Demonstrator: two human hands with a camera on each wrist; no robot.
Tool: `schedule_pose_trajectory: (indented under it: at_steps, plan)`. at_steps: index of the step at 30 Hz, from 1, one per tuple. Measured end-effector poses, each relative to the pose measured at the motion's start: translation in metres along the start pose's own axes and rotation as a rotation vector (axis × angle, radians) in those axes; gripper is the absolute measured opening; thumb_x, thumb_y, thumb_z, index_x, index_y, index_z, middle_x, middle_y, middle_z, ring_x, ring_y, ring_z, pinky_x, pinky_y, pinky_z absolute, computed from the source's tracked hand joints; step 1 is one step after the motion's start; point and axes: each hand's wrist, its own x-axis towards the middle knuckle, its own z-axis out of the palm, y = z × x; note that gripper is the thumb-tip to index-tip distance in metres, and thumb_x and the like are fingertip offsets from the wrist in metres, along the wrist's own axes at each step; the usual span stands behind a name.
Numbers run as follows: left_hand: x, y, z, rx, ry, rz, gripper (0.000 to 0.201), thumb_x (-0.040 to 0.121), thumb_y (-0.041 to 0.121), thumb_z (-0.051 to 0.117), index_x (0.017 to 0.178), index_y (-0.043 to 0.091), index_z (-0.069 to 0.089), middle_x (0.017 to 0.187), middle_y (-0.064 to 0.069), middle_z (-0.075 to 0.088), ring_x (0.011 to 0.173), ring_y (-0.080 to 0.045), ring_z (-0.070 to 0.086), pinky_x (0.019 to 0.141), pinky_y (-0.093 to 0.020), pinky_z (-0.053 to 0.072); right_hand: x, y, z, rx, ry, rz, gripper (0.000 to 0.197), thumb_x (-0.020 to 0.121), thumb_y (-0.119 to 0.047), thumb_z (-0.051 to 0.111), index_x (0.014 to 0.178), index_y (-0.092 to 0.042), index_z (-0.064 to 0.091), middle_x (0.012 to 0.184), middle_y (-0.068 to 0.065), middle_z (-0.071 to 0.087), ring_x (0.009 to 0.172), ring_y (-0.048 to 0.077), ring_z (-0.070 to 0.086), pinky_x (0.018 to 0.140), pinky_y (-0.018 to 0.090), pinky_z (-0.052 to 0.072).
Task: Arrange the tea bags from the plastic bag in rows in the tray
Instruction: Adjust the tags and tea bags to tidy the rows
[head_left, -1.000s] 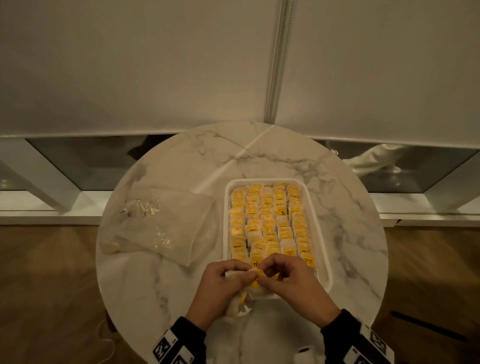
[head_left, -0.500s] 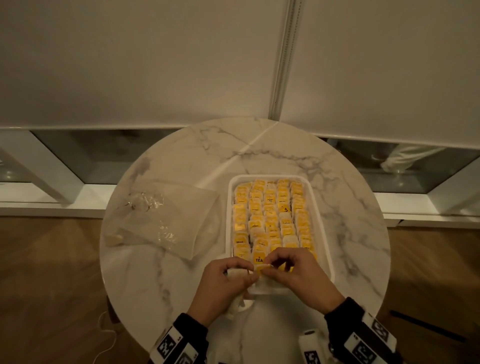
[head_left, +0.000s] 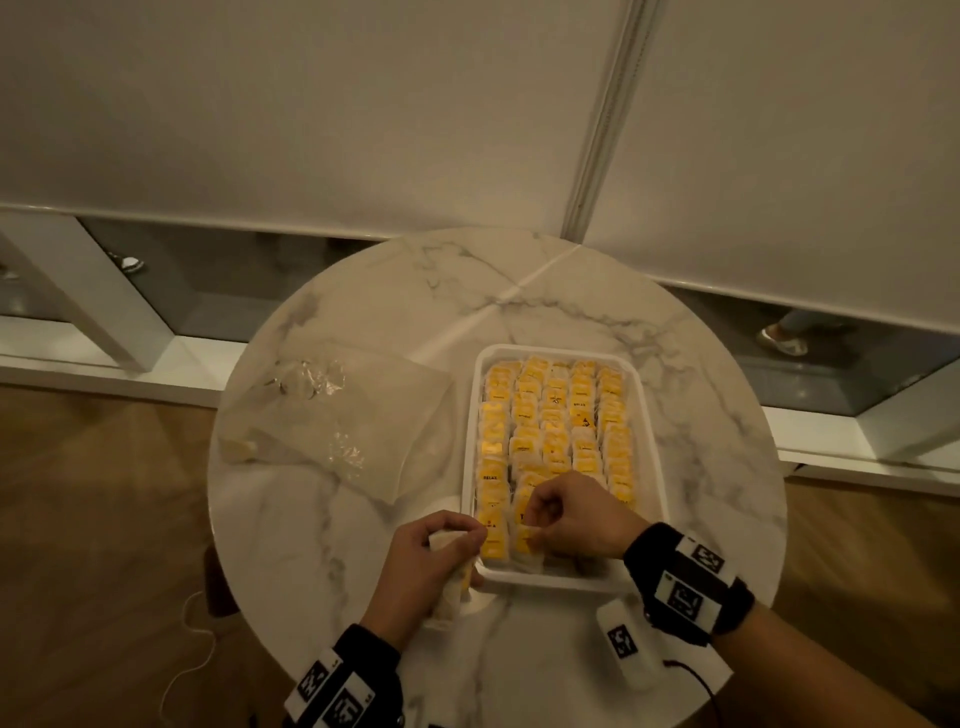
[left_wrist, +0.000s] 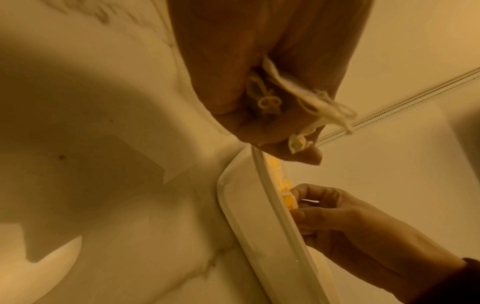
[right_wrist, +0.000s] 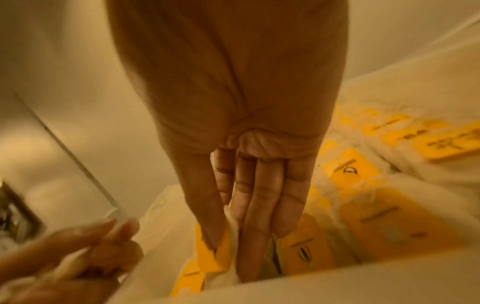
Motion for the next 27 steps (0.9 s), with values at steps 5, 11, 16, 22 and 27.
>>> schedule_pose_trajectory:
  at_steps: [5, 11, 16, 22, 27]
  plan:
    - [-0.002, 0.000, 0.001, -0.032, -0.010, -0.002, 0.004, 0.085, -0.004, 0.069, 0.084, -0.007, 0.068, 0.064, -0.011, 0.064, 0.047, -0.021, 0.064, 0.047, -0.026, 0.052, 0.011, -0.008, 0.005, -0.313, 0.072, -0.037, 0.011, 0.081, -0.025, 0.075, 0.077, -0.023, 0.066, 0.076, -0.009, 0.061, 0.074, 0.011, 0.059, 0.068, 0.028, 0.051]
    - [-0.001, -0.001, 0.000, -0.056, -0.030, -0.002, 0.006, 0.086, -0.007, 0.067, 0.081, -0.004, 0.068, 0.062, -0.007, 0.065, 0.046, -0.020, 0.063, 0.047, -0.024, 0.051, 0.017, -0.012, 0.000, -0.457, 0.131, -0.037, 0.009, 0.084, -0.031, 0.073, 0.086, -0.024, 0.068, 0.090, -0.004, 0.067, 0.083, 0.016, 0.062, 0.072, 0.031, 0.052]
    - [0.001, -0.002, 0.000, -0.053, -0.047, -0.017, 0.007, 0.087, -0.005, 0.066, 0.081, -0.004, 0.069, 0.064, -0.007, 0.064, 0.046, -0.021, 0.062, 0.048, -0.026, 0.052, 0.021, -0.014, 0.002, -0.543, 0.145, -0.025, 0.011, 0.085, -0.029, 0.069, 0.090, -0.020, 0.067, 0.093, 0.000, 0.067, 0.085, 0.020, 0.063, 0.071, 0.031, 0.049]
    - [0.000, 0.005, -0.001, -0.168, -0.052, -0.083, 0.035, 0.092, 0.028, 0.056, 0.092, -0.003, 0.071, 0.071, -0.015, 0.063, 0.048, -0.028, 0.058, 0.047, -0.027, 0.049, 0.021, -0.016, 0.005, -0.648, 0.136, 0.036, 0.025, 0.085, -0.039, 0.067, 0.087, -0.018, 0.054, 0.097, 0.006, 0.062, 0.088, 0.025, 0.060, 0.067, 0.033, 0.043]
    - [-0.001, 0.009, 0.000, -0.301, -0.074, -0.281, 0.056, 0.096, 0.049, 0.042, 0.108, 0.002, 0.072, 0.076, -0.018, 0.064, 0.050, -0.025, 0.055, 0.048, -0.025, 0.042, -0.003, -0.031, -0.007, -0.309, 0.181, -0.124, 0.016, 0.088, -0.035, 0.067, 0.083, -0.021, 0.061, 0.075, -0.010, 0.058, 0.068, 0.007, 0.052, 0.068, 0.035, 0.050]
